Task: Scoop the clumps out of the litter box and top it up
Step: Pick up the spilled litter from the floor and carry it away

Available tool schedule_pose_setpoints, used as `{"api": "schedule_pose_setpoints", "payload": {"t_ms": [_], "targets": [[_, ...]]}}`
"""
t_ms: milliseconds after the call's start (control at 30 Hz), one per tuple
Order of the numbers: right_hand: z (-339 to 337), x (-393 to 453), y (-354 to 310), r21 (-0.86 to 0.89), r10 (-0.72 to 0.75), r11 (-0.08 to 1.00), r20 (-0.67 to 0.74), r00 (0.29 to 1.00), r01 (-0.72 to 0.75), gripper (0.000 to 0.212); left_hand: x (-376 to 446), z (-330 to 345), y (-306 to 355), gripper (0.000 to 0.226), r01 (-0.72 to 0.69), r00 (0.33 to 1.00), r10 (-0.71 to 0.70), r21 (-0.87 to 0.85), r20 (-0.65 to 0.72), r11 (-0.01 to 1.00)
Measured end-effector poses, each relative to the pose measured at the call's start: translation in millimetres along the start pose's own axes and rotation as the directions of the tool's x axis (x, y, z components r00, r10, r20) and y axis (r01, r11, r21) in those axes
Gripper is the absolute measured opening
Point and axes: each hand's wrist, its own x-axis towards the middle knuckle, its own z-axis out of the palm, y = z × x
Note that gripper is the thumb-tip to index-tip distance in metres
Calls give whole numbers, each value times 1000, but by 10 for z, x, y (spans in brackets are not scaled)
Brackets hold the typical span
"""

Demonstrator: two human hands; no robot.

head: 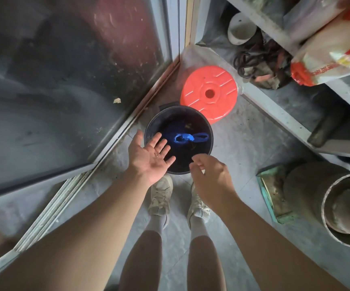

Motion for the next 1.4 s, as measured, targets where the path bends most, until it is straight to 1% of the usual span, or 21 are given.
{"api": "schedule_pose_setpoints", "payload": {"t_ms": [133, 267, 333, 433, 533, 600, 700, 767, 800, 867, 900, 933, 1000, 1033, 1100, 1133, 1167, 1233, 1300, 1333, 1400], "targets": [[185, -32, -241, 61, -151, 987, 32, 988, 149, 39, -92, 52, -60, 80, -10, 1000, 10, 32, 12, 999], [425, -129, -280, 45, -270, 963, 205, 941, 267, 48, -104, 3, -61, 90, -14, 1000, 14, -10, 21, 1000], [523, -144, -209, 37, -336, 940, 253, 907, 338, 54, -90, 5, -58, 92, -21, 1000, 21, 26, -6, 999], [584, -82, -68, 64, -360, 932, 249, 899, 356, 54, -110, 3, -98, 93, -83, 995, 86, 59, -41, 995], [556, 29, 9, -75, -345, 930, 161, 925, 360, 59, -114, -59, -102, 102, -35, 996, 37, -22, 87, 999], [515, 22, -50, 11, -319, 947, 184, 930, 323, 63, -95, -104, -62, 104, -19, 992, 26, -58, 127, 998], [566, -55, -117, 84, -406, 913, 266, 875, 398, 58, -85, -111, -47, 102, -34, 994, 32, 19, 107, 999], [632, -17, -67, 36, -372, 925, 304, 877, 380, 62, -123, -62, -56, 100, -51, 995, 50, 13, 91, 999], [628, 29, -49, 12, -321, 944, 273, 907, 330, 67, -147, -48, -59, 100, -45, 994, 46, -19, 102, 999], [593, 116, -115, 127, -155, 982, 144, 977, 137, 69, -211, -10, -68, 103, 0, 988, 9, -57, 155, 998], [587, 115, -163, 162, -168, 975, 99, 981, 150, 66, -216, 2, -79, 100, 16, 986, -5, -61, 168, 998], [616, 75, -236, 145, -254, 960, 91, 963, 240, 62, -193, -7, -81, 93, 8, 990, -3, -37, 144, 999], [727, 20, -259, 82, -396, 918, 162, 904, 387, 57, -187, -31, -71, 83, -34, 999, 34, 76, 5, 996], [742, 39, -260, 114, -347, 937, 213, 913, 330, 56, -212, -45, -78, 84, -33, 999, 35, 99, -14, 995], [700, 164, -223, 194, -133, 977, 213, 968, 92, 55, -349, -35, -114, 94, 14, 989, -22, 60, 149, 998], [661, 221, -241, 233, -73, 972, 160, 984, 35, 58, -418, -11, -131, 93, 23, 975, -31, 40, 219, 999], [645, 240, -288, 257, -66, 966, 89, 994, 41, 61, -465, 3, -142, 89, 9, 965, -19, 39, 260, 999], [663, 157, -433, 236, -221, 948, 4, 975, 214, 63, -456, 11, -123, 74, -58, 966, 35, 81, 257, 995], [773, 43, -495, 154, -324, 938, 57, 944, 312, 63, -436, 16, -121, 70, -58, 989, 37, 141, 146, 988], [766, 71, -457, 135, -286, 952, 90, 954, 273, 61, -468, 30, -132, 71, -41, 990, 19, 152, 143, 988], [660, 264, -372, 151, -90, 986, 123, 988, 71, 56, -550, 53, -158, 79, 8, 967, -48, 160, 250, 987]]}}
